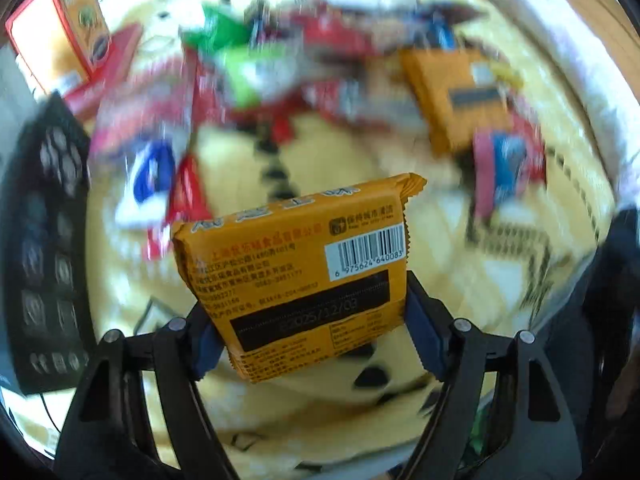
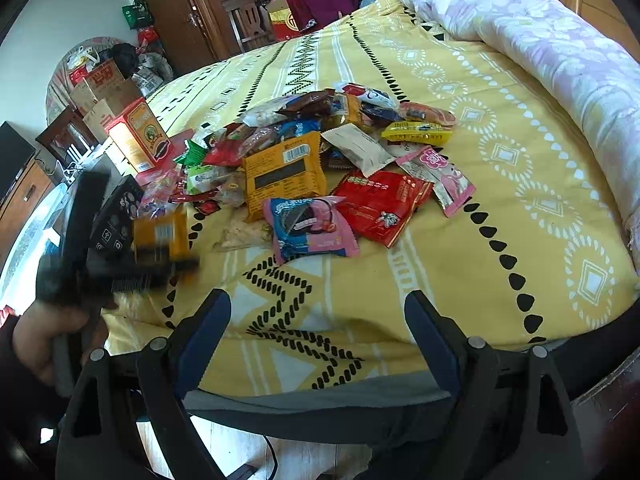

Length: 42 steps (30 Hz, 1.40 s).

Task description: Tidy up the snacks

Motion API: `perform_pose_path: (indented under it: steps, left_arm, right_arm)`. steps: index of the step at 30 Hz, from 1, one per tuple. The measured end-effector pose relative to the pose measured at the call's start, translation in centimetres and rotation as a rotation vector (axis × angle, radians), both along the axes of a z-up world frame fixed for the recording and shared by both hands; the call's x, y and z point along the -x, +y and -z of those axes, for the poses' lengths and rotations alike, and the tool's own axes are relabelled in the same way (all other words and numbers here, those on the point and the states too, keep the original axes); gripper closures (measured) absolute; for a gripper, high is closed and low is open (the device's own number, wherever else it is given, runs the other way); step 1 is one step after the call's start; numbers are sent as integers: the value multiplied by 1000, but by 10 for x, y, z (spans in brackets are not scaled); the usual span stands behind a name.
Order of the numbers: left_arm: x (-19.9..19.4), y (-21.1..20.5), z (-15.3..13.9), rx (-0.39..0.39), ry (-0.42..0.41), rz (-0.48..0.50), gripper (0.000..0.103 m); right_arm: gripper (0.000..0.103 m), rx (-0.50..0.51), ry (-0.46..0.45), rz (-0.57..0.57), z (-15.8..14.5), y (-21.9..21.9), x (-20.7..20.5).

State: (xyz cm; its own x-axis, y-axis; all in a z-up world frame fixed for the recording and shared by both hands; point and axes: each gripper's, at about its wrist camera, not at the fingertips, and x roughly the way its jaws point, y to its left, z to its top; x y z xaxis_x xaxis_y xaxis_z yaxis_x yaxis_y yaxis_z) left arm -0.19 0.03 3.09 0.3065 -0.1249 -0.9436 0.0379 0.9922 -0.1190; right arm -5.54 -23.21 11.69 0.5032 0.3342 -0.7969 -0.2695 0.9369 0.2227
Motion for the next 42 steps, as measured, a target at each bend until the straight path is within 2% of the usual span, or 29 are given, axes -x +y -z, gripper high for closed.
perform_pose_path:
  steps: [4, 8, 14, 21, 26, 30, 33, 34, 35, 42]
  left_arm:
    - [7, 3, 4, -22, -56, -19, 15]
    - [6, -5, 10, -84, -105, -17, 10]
    - [0, -7, 14, -76, -143, -78, 9]
    - [-8, 7, 15, -69, -161, -92, 18]
    - [-7, 10, 16, -63, -167, -82, 19]
    - [-10, 12, 17, -54, -170, -84, 19]
    - [-7, 9, 13, -50, -170, -87, 20]
    - [-7, 10, 11, -46, -171, -91, 20]
    - [-7, 11, 9, -42, -174, -94, 21]
    - [4, 17, -29, -20, -265, -101, 22]
  right_arm:
    - [13, 9, 10, -18, 5, 9, -2]
    - [13, 24, -15, -44, 1, 21, -15]
    - [13, 26, -58, -63, -3, 41, -54]
    - [13, 63, -28, -68, 21, 81, -109]
    - [13, 118, -18, -97, 36, 102, -122]
    - [13, 199, -14, -85, 53, 109, -132]
    - [14, 176, 4, -91, 61, 109, -134]
    - [22, 165, 1, -98, 60, 109, -134]
    - [27, 149, -10, -99, 57, 108, -132]
    - [30, 42, -113, -86, 11, 88, -113]
